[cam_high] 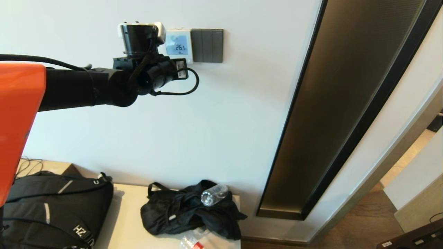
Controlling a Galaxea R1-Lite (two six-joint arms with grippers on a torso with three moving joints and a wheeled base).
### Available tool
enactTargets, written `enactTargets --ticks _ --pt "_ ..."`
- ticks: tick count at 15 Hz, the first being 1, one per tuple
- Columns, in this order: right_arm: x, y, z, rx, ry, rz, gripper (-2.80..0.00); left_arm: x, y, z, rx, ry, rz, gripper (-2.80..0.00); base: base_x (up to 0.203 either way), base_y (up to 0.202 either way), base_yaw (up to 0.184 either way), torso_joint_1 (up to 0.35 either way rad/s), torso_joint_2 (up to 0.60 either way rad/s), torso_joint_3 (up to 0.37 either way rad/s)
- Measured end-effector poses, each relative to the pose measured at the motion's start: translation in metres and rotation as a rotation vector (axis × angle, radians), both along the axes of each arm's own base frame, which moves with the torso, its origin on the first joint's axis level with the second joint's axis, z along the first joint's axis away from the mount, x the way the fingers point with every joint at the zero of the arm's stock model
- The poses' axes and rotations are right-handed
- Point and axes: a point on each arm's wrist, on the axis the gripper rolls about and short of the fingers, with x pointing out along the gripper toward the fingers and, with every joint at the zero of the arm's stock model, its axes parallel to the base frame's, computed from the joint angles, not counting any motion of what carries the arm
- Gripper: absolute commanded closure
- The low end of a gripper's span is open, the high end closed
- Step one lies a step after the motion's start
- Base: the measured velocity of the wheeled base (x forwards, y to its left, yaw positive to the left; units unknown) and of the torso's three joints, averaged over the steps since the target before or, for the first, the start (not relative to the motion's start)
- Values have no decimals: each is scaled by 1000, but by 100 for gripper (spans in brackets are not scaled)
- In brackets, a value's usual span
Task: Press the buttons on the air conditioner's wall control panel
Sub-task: Press the temperature decrease button
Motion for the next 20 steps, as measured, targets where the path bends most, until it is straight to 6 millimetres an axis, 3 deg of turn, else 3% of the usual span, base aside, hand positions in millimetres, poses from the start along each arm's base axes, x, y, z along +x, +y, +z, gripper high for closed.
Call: enactTargets --ticks 8,20 --pt "0 0 0 0 0 1 0 -5 2 -9 2 24 1 0 0 0 0 0 0 0" --pt "0 0 0 0 0 1 0 -6 2 4 -13 -13 1 0 0 0 0 0 0 0"
